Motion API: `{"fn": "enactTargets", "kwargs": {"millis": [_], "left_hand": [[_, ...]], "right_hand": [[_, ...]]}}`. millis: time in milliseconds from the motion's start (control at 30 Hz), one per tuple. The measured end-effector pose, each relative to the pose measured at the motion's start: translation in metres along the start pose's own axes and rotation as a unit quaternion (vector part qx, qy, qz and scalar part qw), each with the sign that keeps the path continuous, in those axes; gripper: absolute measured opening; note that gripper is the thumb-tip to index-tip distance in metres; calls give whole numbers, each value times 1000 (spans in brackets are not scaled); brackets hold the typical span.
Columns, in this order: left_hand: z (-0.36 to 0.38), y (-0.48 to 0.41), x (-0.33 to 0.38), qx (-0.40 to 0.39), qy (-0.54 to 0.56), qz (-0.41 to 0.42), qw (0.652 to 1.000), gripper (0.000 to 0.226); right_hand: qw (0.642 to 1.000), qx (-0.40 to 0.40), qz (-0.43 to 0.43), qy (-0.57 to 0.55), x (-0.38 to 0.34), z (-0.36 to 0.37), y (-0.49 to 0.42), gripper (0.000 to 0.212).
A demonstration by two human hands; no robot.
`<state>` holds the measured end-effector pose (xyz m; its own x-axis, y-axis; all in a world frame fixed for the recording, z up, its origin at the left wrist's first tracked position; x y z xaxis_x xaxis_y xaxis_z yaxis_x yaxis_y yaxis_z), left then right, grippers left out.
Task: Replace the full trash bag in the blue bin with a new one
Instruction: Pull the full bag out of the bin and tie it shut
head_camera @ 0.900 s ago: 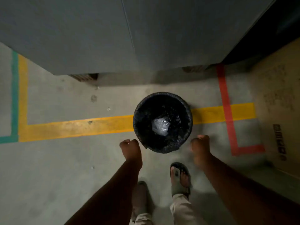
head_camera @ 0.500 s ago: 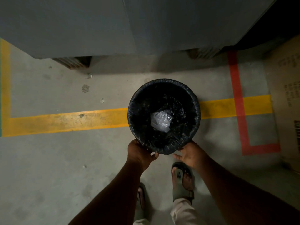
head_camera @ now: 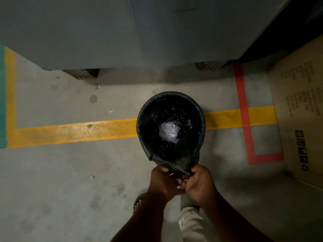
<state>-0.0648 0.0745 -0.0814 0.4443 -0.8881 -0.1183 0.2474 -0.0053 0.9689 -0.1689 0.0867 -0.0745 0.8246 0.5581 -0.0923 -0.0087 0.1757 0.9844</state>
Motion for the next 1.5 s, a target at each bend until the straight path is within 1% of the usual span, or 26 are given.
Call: {"fn": "enactTargets", "kwargs": {"millis": [100, 200, 233, 300, 333, 367, 433, 467, 600, 733, 833, 933, 967, 1033, 1067, 1100, 1167, 1233, 1267, 1300, 1333, 1367, 1400, 1433, 1467, 1500], "left_hand": [[21, 14, 11, -80, 83, 89, 989, 57], [32, 26, 47, -124, 174, 187, 959, 54], [33, 29, 61, -122, 206, 209, 948, 50], [32, 34, 91, -104, 262, 252, 926, 30], [29, 34, 107, -88, 283, 270, 916, 25], [26, 35, 124, -76, 298, 287, 907, 29], [23, 39, 154, -67, 293, 312, 901, 21], [25, 41, 165, -73, 283, 318, 902, 18], [33, 41, 200, -58, 203, 290, 933, 23], [49, 44, 237, -41, 5, 308, 950, 29], [67, 72, 259, -50, -131, 362, 922, 32], [66, 115, 271, 23, -189, 444, 876, 33], [60, 130, 273, 51, -192, 475, 857, 28], [43, 151, 271, 66, -192, 512, 835, 17], [33, 155, 266, 42, -165, 509, 844, 15], [23, 152, 259, 5, -101, 475, 874, 18], [7, 135, 243, -34, 15, 381, 924, 18], [1, 122, 229, 17, 6, 330, 944, 14], [0, 117, 223, 52, -27, 317, 947, 11], [3, 116, 220, 75, -49, 304, 948, 13], [7, 116, 220, 86, -77, 293, 949, 25], [15, 117, 222, 91, -129, 279, 947, 38], [23, 120, 226, 101, -234, 286, 924, 48], [30, 122, 229, 113, -353, 294, 881, 49], [37, 123, 232, 114, -448, 311, 830, 42], [42, 124, 236, 121, -530, 343, 765, 29]], "right_hand": [[995, -36, -50, -75, -27, 12, 10, 43], [986, -40, -102, -126, -68, 19, 9, 53], [983, -40, -114, -141, -82, 22, 10, 51], [975, -40, -132, -172, -110, 32, 10, 49], [971, -41, -140, -187, -124, 38, 9, 52], [970, -41, -142, -194, -137, 46, 9, 50], [972, -41, -150, -177, -161, 63, 5, 25], [974, -39, -146, -171, -171, 70, 1, 8], [990, 24, -131, -49, -203, 82, -22, 17], [981, 56, -178, 57, -234, 95, -29, 13], [937, 40, -282, 203, -259, 118, -10, 38], [870, 12, -397, 291, -271, 129, 32, 38], [866, -2, -418, 274, -273, 126, 40, 39], [895, -32, -407, 178, -270, 97, 39, 48], [913, -27, -382, 144, -265, 81, 35, 49], [925, -10, -352, 139, -259, 68, 31, 46], [934, 74, -317, 151, -251, 41, 16, 35], [960, 81, -243, 115, -235, 35, 2, 22], [959, 66, -232, 152, -231, 42, -1, 15], [944, 46, -231, 233, -231, 56, -3, 19], [909, 20, -242, 339, -233, 69, -2, 39], [852, -17, -256, 457, -234, 90, -1, 61], [763, -24, -268, 588, -234, 105, 2, 74], [637, -16, -283, 717, -232, 117, 4, 72], [512, 12, -303, 804, -233, 127, 9, 57], [430, 52, -325, 841, -239, 134, 13, 38]]}}
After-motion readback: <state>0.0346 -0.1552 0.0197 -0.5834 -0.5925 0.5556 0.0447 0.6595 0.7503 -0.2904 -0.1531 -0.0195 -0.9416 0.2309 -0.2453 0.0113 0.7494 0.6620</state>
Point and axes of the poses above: each hand's wrist, its own y-axis away from the middle knuckle, its own z-axis out of the palm, x = y × z, the point moved 7 cm from there along -y, towards the middle knuckle, and after that the axes turned 2 degrees about x, right-handed, at the moved point
